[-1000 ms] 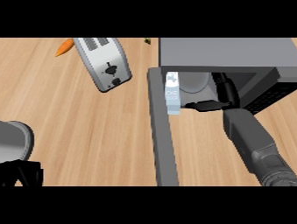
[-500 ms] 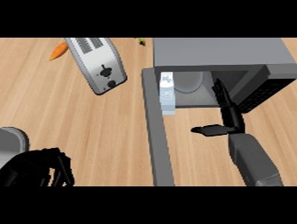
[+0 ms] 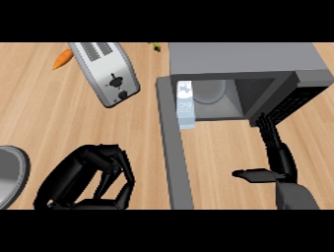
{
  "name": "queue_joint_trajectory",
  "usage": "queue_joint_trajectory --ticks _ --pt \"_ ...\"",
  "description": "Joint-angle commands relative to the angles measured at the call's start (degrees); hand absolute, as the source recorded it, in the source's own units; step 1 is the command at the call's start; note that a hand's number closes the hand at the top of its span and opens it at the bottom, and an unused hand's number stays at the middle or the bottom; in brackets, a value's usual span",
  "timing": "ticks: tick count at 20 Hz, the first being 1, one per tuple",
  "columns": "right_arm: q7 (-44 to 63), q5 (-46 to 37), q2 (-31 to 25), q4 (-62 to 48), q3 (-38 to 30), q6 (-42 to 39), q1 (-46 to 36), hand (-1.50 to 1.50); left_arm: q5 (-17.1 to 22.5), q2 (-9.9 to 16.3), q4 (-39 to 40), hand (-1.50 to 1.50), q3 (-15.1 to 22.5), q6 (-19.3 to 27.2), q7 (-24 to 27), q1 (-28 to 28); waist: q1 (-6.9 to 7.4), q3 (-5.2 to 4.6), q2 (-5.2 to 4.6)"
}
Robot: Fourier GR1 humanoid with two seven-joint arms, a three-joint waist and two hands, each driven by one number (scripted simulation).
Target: Pick up the milk, place it into the microwave and close the microwave
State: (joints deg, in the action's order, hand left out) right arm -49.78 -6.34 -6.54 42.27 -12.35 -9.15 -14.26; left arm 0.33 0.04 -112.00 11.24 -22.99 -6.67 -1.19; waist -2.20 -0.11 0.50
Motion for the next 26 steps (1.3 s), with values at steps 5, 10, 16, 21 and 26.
queue_joint_trajectory --ticks 5,10,16,21,26 --pt "3.01 2.54 -1.67 20.85 2.30 -4.54 15.85 -1.50 -5.74 -0.04 19.38 1.50 8.59 4.69 4.91 10.77 -0.50 -0.05 -0.34" --pt "6.42 5.38 -6.70 31.82 1.04 -9.33 21.29 -1.50 -10.19 -0.04 33.22 1.50 15.32 12.86 13.89 12.63 -0.08 -0.04 -0.47" --pt "5.62 8.86 -5.81 38.46 2.51 -13.72 25.43 -1.50 -6.95 -0.03 51.09 1.50 23.53 29.92 27.11 21.70 -0.60 -0.02 -0.84" --pt "12.50 15.55 -8.43 47.05 1.72 -18.06 25.05 -1.50 4.52 -0.03 55.75 1.50 32.33 40.39 31.63 24.29 -2.74 -0.15 -1.18" --pt "15.25 17.67 -9.08 54.31 3.08 -19.94 29.79 -1.50 13.52 -0.03 58.72 1.50 39.26 45.83 29.63 30.04 -3.97 -0.14 -1.23"
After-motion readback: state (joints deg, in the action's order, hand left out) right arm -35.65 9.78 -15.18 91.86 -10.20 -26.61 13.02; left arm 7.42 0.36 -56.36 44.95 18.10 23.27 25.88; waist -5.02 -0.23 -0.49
